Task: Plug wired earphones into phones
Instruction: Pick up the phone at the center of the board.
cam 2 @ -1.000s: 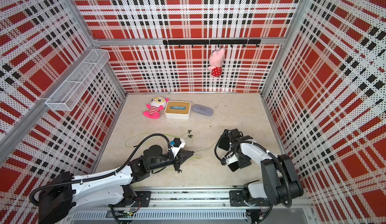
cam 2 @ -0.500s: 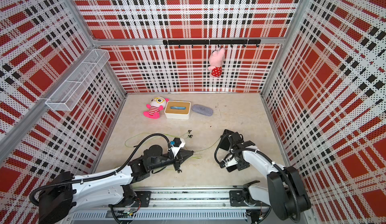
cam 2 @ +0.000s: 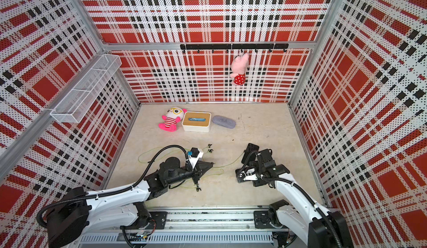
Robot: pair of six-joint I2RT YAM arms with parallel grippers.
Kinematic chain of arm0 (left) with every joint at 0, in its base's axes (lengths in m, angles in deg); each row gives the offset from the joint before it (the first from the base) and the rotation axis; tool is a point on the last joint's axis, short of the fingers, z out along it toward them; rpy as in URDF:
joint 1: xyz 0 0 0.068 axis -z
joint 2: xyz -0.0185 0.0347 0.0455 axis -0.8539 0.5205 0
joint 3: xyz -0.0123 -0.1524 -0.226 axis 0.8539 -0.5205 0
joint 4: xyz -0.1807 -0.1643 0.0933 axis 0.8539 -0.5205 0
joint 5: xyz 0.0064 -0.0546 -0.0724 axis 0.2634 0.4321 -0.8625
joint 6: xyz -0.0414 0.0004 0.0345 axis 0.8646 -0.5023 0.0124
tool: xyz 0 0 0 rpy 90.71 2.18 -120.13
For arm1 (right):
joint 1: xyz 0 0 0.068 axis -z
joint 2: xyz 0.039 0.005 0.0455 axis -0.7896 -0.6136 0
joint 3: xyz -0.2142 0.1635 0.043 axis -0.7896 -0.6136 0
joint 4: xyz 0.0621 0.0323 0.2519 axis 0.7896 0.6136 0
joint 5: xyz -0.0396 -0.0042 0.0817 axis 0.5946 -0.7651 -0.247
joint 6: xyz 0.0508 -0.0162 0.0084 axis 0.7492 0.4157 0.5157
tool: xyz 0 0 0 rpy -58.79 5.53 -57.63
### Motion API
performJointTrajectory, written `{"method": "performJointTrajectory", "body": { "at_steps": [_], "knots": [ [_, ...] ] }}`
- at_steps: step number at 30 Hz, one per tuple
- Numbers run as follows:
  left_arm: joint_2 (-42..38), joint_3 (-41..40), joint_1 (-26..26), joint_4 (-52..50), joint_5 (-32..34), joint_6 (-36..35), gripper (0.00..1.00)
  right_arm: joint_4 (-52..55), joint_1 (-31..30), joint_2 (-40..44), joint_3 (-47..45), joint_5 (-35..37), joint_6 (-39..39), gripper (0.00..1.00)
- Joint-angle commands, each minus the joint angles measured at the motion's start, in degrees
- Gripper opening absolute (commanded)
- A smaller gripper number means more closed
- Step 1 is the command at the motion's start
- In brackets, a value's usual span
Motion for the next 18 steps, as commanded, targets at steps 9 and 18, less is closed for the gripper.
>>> {"method": "performJointTrajectory", "body": {
  "at_steps": [9, 18],
  "knots": [
    [2.90, 1.32, -0.12, 1.96, -2.66, 0.61, 0.00, 5.31, -1.30, -9.08, 0.79, -0.33, 1.44, 0.54],
    [1.61, 0.95, -0.12, 1.50, -2.92, 0.20, 0.00, 7.67, -1.32, -19.13, 3.35, 2.17, 1.27, 0.75]
  ]
}}
